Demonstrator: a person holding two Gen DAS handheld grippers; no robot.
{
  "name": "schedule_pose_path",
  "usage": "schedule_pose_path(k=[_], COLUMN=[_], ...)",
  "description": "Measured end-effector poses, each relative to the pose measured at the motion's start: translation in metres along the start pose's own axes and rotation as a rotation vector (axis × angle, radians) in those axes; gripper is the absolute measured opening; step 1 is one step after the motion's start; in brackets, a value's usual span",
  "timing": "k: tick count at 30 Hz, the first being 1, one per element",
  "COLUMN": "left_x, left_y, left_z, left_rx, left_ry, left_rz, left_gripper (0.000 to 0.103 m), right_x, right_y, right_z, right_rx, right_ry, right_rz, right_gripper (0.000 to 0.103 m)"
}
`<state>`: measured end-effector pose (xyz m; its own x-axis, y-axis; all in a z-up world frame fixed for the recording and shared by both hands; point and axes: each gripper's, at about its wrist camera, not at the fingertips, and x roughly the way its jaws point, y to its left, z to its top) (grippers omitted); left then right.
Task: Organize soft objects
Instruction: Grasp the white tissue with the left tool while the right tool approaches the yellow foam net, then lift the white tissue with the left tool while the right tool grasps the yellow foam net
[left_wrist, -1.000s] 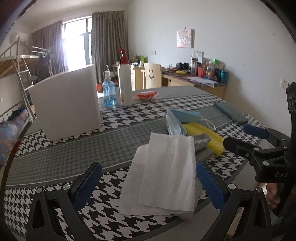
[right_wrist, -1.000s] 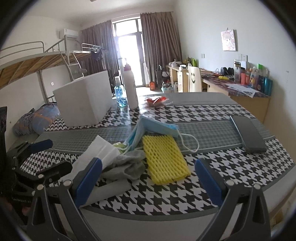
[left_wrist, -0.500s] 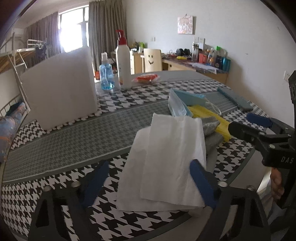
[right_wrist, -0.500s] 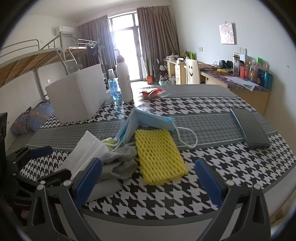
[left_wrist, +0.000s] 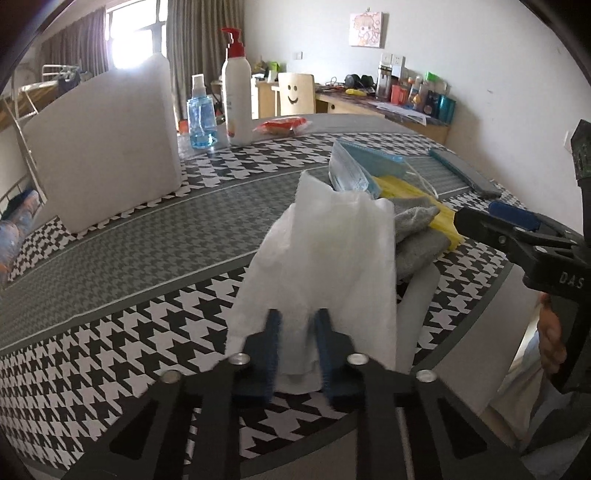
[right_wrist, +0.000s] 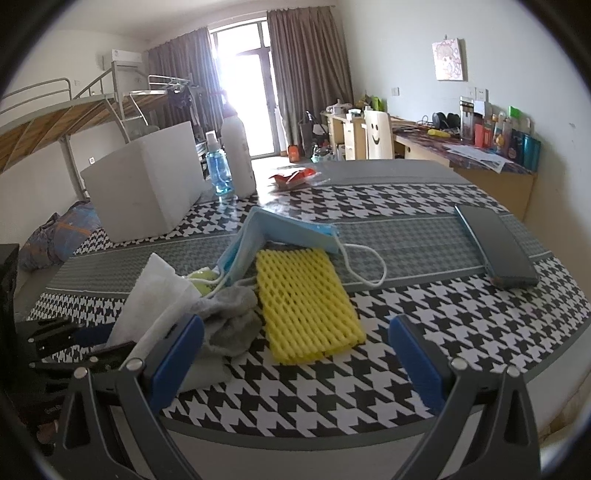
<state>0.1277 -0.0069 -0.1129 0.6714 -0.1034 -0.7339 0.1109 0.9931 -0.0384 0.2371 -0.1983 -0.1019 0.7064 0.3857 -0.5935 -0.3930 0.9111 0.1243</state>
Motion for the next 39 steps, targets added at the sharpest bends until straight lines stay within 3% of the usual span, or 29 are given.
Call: schedule_pose_path(k=[2,14,23,27,30,32,33,35,39], left_x=[-0.001,-0.024,-0.027,-0.024,-0.023,-0.022,-0.023,-0.021,-0.013], left_y=[0.002,0.011,0.019,0.021,0.02,0.02,0.019,0.017,0.008], left_z=[-0.001,0.003,0.001,0.0,0.0,-0.001,-0.001,0.0,0.002], left_rx=[-0.006,-0.011,-0.018,-0.024,-0.015,-0.014,-0.017,-0.013,0.018], left_ry=[-0.003,-0.079,-0.074,-0.063,-0.056,-0.057,-0.068,-0.069,-0.049], left_rz=[-0.011,-0.061,-0.059,-0.05,-0.038,-0.014,-0.003,-0.004,-0.007], left_gripper=[0.006,0.004,0.004,0.005,0.018,0.051,0.057,0.061,0.072], right_x=[0.002,0.014,0.027,0.036,0.039,0.038,0.038,0.037,0.031], right_y=[-0.001,-0.003,-0.008,-0.006,-0.007,-0.006,-0.006,-0.006,-0.01], right_z=[0.0,0.003,0.004,0.001,-0.002,-0.002,-0.002,-0.002,-0.004], right_rx=[0.0,-0.003,-0.015,-0.026,-0.02,-0.026,-0.025,-0.022,-0.017], right_ry=[0.006,0.033,0.086,0.124,0.144,0.142,0.142,0.145,0.148], right_rz=[-0.005,-0.034,-0.055,-0.074,-0.061,-0.058,-0.055,-0.049,-0.051], right_gripper=[0.102,0.1,0.074,0.068,0.056,0.049,0.044,0.026,0.021])
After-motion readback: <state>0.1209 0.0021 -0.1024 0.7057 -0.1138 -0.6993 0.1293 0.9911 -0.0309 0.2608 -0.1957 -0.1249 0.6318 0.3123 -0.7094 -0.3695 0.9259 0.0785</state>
